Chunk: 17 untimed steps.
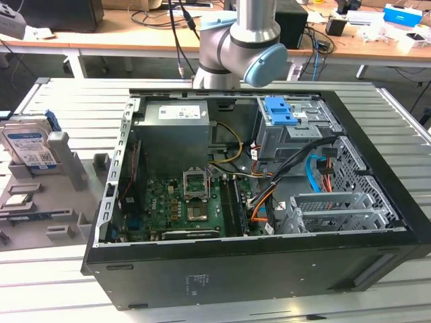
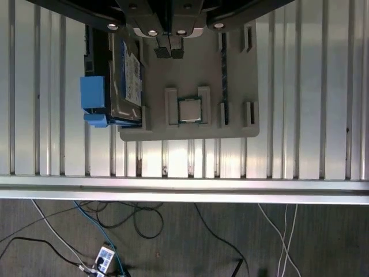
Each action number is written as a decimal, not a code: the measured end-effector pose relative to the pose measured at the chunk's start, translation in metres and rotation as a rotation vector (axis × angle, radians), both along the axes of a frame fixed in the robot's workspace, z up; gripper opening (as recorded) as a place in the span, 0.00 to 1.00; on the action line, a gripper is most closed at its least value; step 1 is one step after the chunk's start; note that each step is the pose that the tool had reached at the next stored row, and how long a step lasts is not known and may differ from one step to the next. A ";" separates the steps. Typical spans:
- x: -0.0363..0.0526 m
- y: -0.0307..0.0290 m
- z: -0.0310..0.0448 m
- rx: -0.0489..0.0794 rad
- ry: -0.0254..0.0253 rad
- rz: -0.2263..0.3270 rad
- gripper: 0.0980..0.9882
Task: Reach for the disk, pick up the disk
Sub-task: 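Pick up the disk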
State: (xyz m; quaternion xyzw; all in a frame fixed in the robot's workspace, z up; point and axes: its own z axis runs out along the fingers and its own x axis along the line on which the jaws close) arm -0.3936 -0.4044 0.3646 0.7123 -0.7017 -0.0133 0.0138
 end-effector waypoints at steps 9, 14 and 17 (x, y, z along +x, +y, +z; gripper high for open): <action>0.0000 0.0000 0.0000 0.000 0.0000 0.004 0.50; 0.0000 0.0078 0.0000 0.000 0.0000 0.004 0.50; 0.0000 0.0181 0.0000 -0.001 0.0000 0.004 0.50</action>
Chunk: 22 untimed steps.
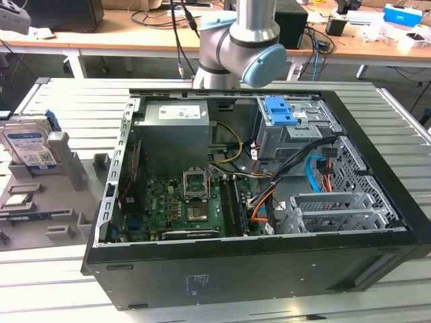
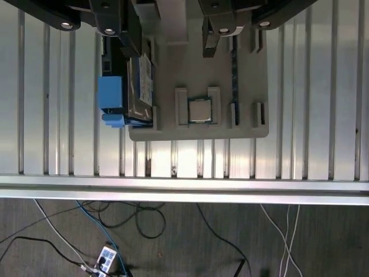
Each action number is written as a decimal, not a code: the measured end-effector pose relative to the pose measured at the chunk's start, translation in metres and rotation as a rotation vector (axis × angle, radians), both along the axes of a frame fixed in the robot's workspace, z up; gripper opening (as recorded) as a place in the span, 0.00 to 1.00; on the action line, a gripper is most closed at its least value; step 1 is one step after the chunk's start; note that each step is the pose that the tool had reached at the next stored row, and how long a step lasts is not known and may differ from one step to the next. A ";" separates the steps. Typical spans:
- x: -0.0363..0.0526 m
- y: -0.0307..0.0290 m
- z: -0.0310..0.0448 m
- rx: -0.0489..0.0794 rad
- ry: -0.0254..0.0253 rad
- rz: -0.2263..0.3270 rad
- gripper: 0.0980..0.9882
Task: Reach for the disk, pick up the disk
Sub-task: 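Pick up the disk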
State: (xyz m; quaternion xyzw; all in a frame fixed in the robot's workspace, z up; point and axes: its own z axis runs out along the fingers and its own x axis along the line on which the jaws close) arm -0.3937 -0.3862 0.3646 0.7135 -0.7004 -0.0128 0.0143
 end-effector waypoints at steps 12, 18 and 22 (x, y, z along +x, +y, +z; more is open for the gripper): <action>0.0000 0.0387 0.0000 -0.002 0.0000 0.000 0.50; -0.0037 0.0461 -0.0008 -0.002 0.0000 0.000 0.50; -0.0074 0.0461 -0.0014 -0.002 -0.0001 0.000 0.50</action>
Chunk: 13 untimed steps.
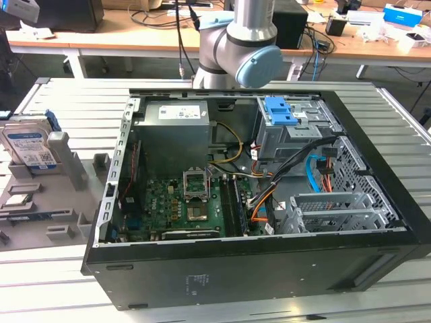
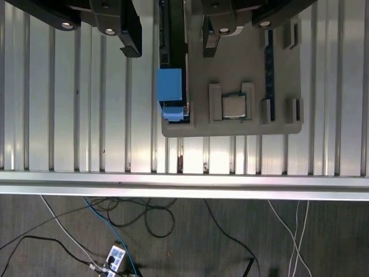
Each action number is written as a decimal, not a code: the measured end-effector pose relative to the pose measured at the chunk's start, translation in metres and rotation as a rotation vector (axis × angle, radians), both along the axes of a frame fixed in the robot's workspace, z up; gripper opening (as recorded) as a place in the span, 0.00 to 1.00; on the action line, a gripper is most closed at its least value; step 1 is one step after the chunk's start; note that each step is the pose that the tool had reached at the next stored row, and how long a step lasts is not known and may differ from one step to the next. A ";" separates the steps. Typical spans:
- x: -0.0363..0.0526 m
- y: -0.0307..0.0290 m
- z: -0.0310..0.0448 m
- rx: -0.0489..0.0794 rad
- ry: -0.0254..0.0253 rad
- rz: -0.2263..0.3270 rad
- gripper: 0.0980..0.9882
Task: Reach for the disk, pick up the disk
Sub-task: 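Pick up the disk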
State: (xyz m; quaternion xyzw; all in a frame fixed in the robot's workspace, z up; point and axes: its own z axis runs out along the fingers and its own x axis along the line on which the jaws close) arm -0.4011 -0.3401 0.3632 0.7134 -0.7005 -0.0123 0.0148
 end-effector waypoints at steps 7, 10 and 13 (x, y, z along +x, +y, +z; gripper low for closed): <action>-0.0019 0.0000 -0.0003 0.000 0.0000 0.000 0.50; -0.0024 0.0000 -0.0004 0.000 0.0000 0.000 0.50; -0.0028 0.0000 -0.0005 0.000 0.0000 0.000 0.50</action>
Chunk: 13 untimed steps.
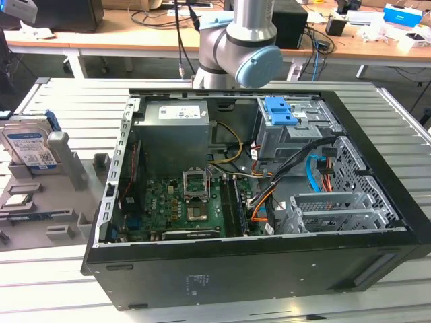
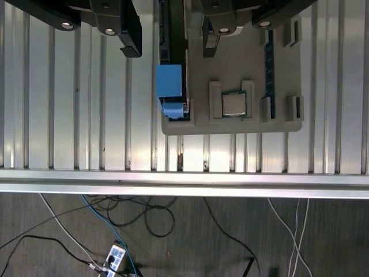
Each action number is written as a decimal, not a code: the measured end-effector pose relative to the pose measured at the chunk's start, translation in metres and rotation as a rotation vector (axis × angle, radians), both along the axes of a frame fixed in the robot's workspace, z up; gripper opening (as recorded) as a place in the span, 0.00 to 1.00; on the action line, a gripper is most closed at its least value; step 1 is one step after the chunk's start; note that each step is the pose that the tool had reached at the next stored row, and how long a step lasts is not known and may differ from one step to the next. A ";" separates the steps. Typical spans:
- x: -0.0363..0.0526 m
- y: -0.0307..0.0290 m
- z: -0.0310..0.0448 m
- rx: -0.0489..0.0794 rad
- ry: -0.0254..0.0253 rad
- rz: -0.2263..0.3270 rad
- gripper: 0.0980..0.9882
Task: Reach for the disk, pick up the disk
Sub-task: 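Pick up the disk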
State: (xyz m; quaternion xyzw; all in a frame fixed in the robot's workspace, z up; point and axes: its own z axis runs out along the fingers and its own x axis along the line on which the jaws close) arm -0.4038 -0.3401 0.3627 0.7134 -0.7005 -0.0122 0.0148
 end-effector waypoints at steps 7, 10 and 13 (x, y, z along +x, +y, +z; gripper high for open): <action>-0.0005 0.0000 -0.0006 0.000 0.0001 0.000 0.50; -0.0005 0.0000 -0.0050 0.000 0.0001 0.000 0.50; -0.0005 0.0000 -0.0097 0.000 0.0001 0.000 0.50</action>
